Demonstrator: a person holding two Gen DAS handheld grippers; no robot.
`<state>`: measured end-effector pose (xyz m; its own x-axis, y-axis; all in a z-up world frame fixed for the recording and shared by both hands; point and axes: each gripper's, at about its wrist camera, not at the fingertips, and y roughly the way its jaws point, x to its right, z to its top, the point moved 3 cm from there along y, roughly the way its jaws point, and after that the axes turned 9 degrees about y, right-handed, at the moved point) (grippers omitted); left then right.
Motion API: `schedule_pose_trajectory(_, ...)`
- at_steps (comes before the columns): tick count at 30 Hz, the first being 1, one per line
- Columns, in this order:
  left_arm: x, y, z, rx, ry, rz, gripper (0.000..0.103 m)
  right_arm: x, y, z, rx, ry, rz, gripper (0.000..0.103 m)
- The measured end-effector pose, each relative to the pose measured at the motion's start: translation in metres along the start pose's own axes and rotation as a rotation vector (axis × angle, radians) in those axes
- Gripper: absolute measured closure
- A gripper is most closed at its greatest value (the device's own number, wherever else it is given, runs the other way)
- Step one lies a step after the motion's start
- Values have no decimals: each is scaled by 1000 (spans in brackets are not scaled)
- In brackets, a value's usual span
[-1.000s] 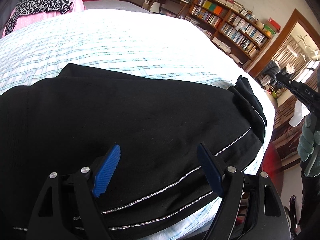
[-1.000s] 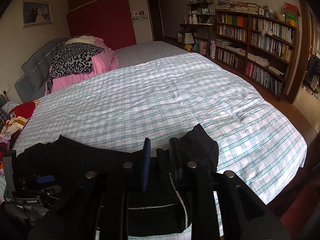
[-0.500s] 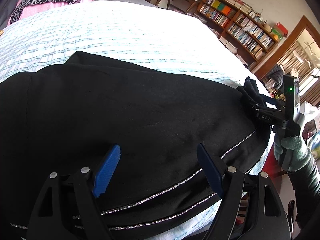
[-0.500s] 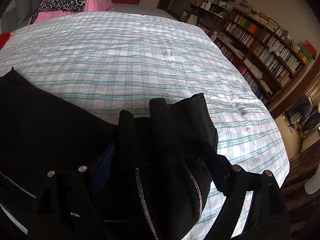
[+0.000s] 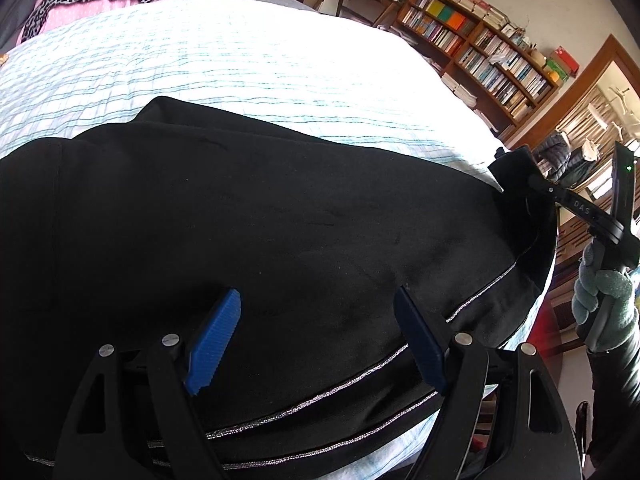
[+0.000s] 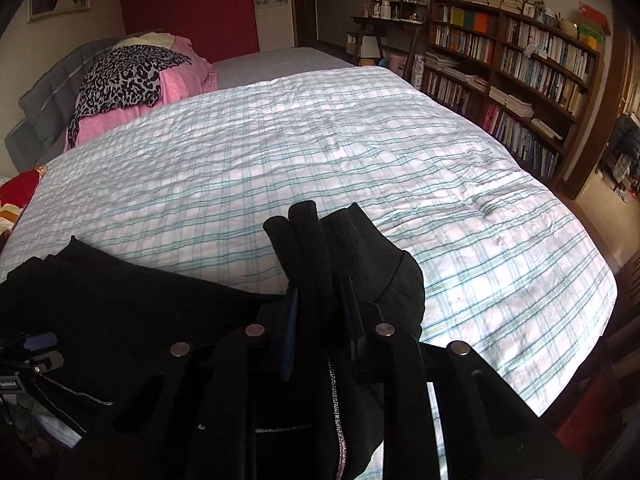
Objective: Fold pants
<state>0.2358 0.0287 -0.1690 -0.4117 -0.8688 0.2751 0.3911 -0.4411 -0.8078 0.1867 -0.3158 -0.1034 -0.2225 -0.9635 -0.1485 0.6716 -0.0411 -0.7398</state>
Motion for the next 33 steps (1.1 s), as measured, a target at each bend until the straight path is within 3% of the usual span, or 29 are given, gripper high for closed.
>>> schedule_pose_trajectory(5,-10,-6,0,14,-29,-9,24,-33,-34,9,69,-5,97,84)
schedule_pose_trajectory(12,-24,-18,1,51,-68,6,24,-121,-69,3,130,-108,287,84)
schedule_pose_trajectory(18,-43,-31,0,85,-117,26,24,-201,-58,-37,57,-231,406,84)
schedule_pose_trajectory(23,-61,-39,-2,102,-168,47,24,-247,-37,-89,-34,-353,430,84)
schedule_pose_trajectory(27,-76,-45,-4,120,-214,65,24,-263,-22,-121,-98,-411,440,84)
schedule_pose_trajectory(33,-78,-50,3,145,-224,75,24,-267,-13,-140,-139,-456,463,82)
